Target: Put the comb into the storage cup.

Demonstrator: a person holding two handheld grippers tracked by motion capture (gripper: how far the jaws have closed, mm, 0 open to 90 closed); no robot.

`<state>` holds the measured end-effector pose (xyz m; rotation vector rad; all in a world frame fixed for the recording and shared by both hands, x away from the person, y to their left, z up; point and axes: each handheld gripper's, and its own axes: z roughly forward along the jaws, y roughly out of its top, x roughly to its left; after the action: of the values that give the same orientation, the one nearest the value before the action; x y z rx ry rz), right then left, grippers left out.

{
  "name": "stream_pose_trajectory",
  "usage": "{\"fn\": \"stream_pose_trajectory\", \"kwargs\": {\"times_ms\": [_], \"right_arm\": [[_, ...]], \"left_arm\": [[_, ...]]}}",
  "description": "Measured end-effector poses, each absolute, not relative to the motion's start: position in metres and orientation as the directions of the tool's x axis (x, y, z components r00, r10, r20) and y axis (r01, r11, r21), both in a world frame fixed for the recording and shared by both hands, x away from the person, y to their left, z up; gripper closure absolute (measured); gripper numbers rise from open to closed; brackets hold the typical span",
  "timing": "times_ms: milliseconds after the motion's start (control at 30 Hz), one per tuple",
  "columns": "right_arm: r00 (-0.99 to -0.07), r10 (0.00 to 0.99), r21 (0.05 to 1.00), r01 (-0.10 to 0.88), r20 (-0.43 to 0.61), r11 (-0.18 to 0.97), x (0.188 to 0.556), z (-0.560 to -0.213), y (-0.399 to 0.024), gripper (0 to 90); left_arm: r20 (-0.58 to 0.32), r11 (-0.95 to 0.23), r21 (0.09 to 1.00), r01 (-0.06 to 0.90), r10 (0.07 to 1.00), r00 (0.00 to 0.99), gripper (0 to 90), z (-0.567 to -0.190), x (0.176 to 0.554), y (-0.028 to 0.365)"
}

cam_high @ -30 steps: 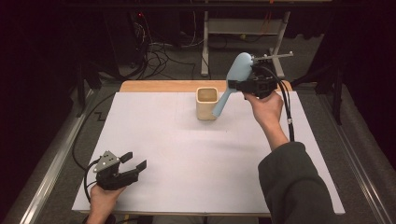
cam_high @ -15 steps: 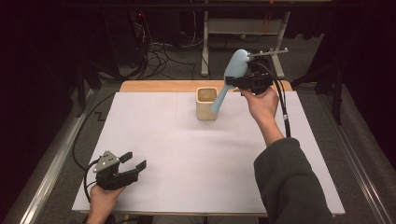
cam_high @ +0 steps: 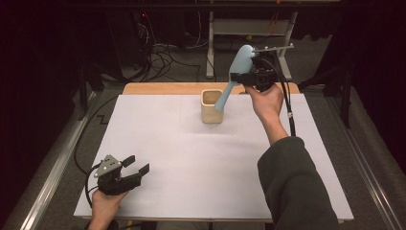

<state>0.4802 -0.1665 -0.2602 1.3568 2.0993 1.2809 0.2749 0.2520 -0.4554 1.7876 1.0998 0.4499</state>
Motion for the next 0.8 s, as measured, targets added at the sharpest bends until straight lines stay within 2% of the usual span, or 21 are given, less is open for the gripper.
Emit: {"fn": "stream_pose_trajectory", "kwargs": {"times_ms": [800], "right_arm": [[-0.452,0.875,0.829,0.547,0.174,0.118,0.498,-0.264,-0.153,55.3]], "left_arm": [[-0.157,-0.15,0.863,0.482,0.827,0.54,32.3,-0.456,0.275,0.251]]}}
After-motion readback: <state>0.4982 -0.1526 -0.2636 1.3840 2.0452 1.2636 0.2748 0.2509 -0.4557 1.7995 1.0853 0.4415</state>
